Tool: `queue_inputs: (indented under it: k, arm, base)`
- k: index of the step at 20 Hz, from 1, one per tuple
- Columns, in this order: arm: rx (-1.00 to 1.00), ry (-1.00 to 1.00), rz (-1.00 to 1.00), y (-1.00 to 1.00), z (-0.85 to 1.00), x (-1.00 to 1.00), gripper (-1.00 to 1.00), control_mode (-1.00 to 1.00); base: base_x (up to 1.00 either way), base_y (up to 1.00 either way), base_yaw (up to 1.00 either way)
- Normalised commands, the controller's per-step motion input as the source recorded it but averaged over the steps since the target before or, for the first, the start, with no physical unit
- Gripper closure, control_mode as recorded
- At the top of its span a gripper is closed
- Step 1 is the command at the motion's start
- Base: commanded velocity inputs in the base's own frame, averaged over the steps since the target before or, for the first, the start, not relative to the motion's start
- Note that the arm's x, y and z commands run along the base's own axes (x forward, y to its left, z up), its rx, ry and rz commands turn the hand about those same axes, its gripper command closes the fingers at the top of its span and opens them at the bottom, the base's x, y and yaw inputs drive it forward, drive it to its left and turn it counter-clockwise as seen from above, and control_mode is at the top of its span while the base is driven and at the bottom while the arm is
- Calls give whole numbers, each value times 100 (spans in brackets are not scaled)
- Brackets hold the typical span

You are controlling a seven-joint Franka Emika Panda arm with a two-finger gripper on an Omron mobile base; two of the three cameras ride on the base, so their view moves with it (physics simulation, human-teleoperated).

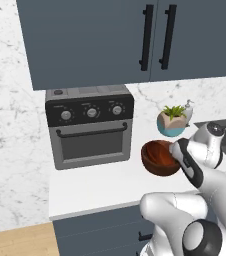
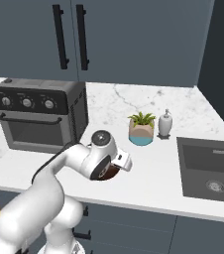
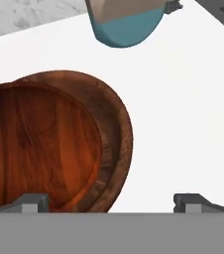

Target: Pick up the bowls on the counter and stack them on top of one another in the open cabinet. Place the smaller bowl on top of the larger bowl.

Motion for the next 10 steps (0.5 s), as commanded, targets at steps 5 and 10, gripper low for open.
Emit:
queue_inputs:
  k: [5, 10]
  arm:
    - [0, 10, 0, -9, -29, 0, -100, -100]
    - [0, 0, -1, 0, -27, 8, -100, -100]
  base:
    - [0, 0, 0]
    - [0, 0, 0]
